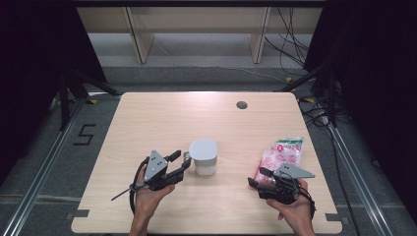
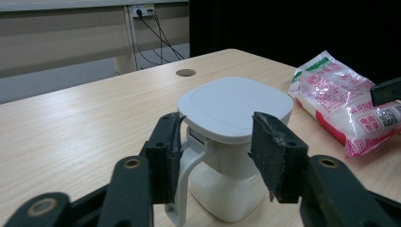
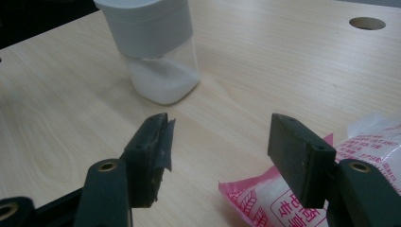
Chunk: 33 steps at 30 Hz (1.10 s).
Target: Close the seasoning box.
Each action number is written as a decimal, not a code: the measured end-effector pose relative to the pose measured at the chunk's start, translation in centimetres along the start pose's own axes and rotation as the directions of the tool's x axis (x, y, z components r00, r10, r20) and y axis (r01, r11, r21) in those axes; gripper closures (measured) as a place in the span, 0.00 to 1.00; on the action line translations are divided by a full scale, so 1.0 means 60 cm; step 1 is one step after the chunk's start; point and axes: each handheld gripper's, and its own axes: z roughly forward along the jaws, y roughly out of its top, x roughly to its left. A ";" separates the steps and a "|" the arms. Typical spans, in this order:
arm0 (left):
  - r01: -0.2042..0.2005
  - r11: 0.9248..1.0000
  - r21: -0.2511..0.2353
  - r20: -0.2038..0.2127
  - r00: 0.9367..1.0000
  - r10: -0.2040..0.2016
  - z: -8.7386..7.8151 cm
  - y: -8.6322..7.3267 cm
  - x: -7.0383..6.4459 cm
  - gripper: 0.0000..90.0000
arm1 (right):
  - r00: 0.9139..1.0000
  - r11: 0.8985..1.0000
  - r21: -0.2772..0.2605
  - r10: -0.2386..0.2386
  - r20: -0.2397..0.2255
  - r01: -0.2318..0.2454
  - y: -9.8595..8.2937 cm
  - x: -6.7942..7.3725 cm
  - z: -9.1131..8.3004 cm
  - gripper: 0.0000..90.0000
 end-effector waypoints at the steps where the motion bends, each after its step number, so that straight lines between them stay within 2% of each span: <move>1: -0.002 1.000 0.001 0.003 1.000 0.002 -0.001 -0.001 0.000 0.56 | 1.000 1.000 -0.003 0.006 0.001 -0.006 0.000 0.000 0.001 0.45; 5: 0.008 1.000 0.005 0.000 1.000 -0.008 -0.006 -0.008 0.000 0.50 | 1.000 1.000 -0.003 0.009 0.000 -0.009 0.000 0.000 0.001 0.44; 6: 0.018 1.000 0.007 -0.003 1.000 -0.018 -0.007 -0.011 -0.001 0.49 | 1.000 1.000 -0.004 -0.010 -0.002 0.010 0.000 -0.003 0.001 0.44; 9: 0.011 1.000 0.015 0.001 1.000 -0.011 -0.010 -0.016 -0.002 0.47 | 1.000 1.000 -0.005 -0.013 -0.005 0.013 0.000 -0.004 0.001 0.44; 10: 0.010 1.000 0.017 0.000 1.000 -0.010 -0.012 -0.019 -0.003 0.46 | 1.000 1.000 -0.014 0.008 -0.003 -0.008 0.000 -0.002 0.002 0.44; 11: 0.009 1.000 0.019 0.001 1.000 -0.009 -0.013 -0.020 -0.004 0.45 | 1.000 1.000 -0.008 -0.010 -0.007 0.010 0.000 -0.003 0.002 0.43; 12: 0.008 1.000 0.020 -0.001 1.000 -0.008 -0.014 -0.022 -0.005 0.44 | 1.000 1.000 -0.013 0.004 -0.008 -0.004 0.000 -0.002 0.002 0.42; 13: 0.005 1.000 0.021 -0.002 1.000 -0.005 -0.016 -0.022 -0.005 0.43 | 1.000 1.000 -0.002 -0.004 -0.005 0.004 -0.001 -0.002 0.002 0.42; 14: 0.010 1.000 0.022 -0.001 1.000 -0.010 -0.017 -0.024 -0.006 0.43 | 1.000 0.999 -0.016 0.028 -0.004 -0.028 -0.001 0.002 0.004 0.41; 15: 0.019 1.000 0.021 -0.006 1.000 -0.019 -0.018 -0.026 -0.007 0.42 | 1.000 1.000 0.013 0.019 -0.021 -0.018 -0.001 0.001 0.002 0.41; 18: -0.001 0.999 0.032 0.001 1.000 0.001 -0.020 -0.029 -0.007 0.40 | 1.000 1.000 0.011 0.018 -0.022 -0.017 -0.001 0.001 0.002 0.41; 19: 0.004 0.999 0.034 0.001 1.000 -0.004 -0.020 -0.031 -0.008 0.40 | 1.000 1.000 0.009 0.012 -0.021 -0.012 -0.001 0.000 0.002 0.41; 22: 0.001 0.999 0.045 0.002 1.000 -0.001 -0.020 -0.035 -0.013 0.38 | 0.999 0.999 -0.002 0.043 -0.027 -0.043 -0.002 0.003 0.004 0.40; 25: -0.003 0.999 0.046 0.008 1.000 0.003 -0.020 -0.038 -0.016 0.37 | 1.000 1.000 0.005 0.020 -0.020 -0.020 -0.001 0.000 0.003 0.40; 26: -0.001 0.999 0.049 0.006 1.000 0.001 -0.020 -0.040 -0.018 0.37 | 0.998 0.999 0.003 0.054 -0.022 -0.054 -0.002 0.006 0.002 0.40; 27: 0.000 0.999 0.053 0.006 1.000 -0.001 -0.021 -0.041 -0.019 0.37 | 1.000 1.000 -0.006 -0.013 -0.008 0.013 0.000 -0.002 0.002 0.40; 28: -0.012 0.998 0.054 0.011 1.000 0.012 -0.021 -0.043 -0.021 0.36 | 1.000 1.000 -0.007 -0.012 -0.008 0.012 0.000 -0.002 0.002 0.40; 29: -0.002 0.999 0.048 0.014 1.000 0.001 -0.020 -0.046 -0.023 0.36 | 1.000 1.000 -0.006 -0.013 -0.008 0.013 -0.001 -0.002 0.002 0.40; 32: -0.012 0.998 0.060 0.016 1.000 0.011 -0.022 -0.049 -0.027 0.36 | 1.000 1.000 -0.014 -0.009 -0.012 0.008 -0.001 -0.001 0.003 0.40; 33: -0.003 0.998 0.062 0.016 1.000 0.003 -0.022 -0.051 -0.029 0.36 | 1.000 1.000 -0.008 -0.007 -0.016 0.007 -0.001 0.000 0.003 0.40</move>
